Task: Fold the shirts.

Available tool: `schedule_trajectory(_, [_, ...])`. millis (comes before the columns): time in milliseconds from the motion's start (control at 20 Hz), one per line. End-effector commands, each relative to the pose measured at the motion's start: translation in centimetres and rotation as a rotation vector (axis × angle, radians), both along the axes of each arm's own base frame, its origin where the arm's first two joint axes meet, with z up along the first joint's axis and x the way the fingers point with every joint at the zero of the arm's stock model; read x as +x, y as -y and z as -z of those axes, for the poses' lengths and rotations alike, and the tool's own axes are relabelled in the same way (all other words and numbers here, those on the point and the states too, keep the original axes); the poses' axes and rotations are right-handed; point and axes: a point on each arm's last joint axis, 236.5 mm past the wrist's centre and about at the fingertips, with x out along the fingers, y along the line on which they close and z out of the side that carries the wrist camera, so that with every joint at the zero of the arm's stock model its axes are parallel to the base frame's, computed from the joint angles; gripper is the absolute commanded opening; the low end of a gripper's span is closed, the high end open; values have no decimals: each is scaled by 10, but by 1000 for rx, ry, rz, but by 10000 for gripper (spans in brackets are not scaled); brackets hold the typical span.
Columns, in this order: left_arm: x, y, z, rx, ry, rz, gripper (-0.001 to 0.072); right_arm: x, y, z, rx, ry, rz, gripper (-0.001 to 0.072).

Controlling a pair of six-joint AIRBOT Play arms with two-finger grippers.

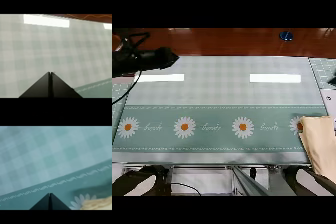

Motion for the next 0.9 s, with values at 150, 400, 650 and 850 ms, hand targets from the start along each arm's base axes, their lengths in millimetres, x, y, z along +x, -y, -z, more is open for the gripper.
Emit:
schedule_trajectory(150, [-15,-8,106,331,-187,26,18,14,-79,112,-209,-214,-234,26])
schedule_trajectory(400, [-16,-15,109,336,-213,20,19,10,-82,117,-195,-230,-236,27])
schedule_trajectory(650, [-17,-15,114,340,-227,23,19,12,-81,117,-198,-226,-236,27])
schedule_trajectory(850, [-17,-15,114,340,-228,23,19,12,-81,117,-199,-226,-236,27])
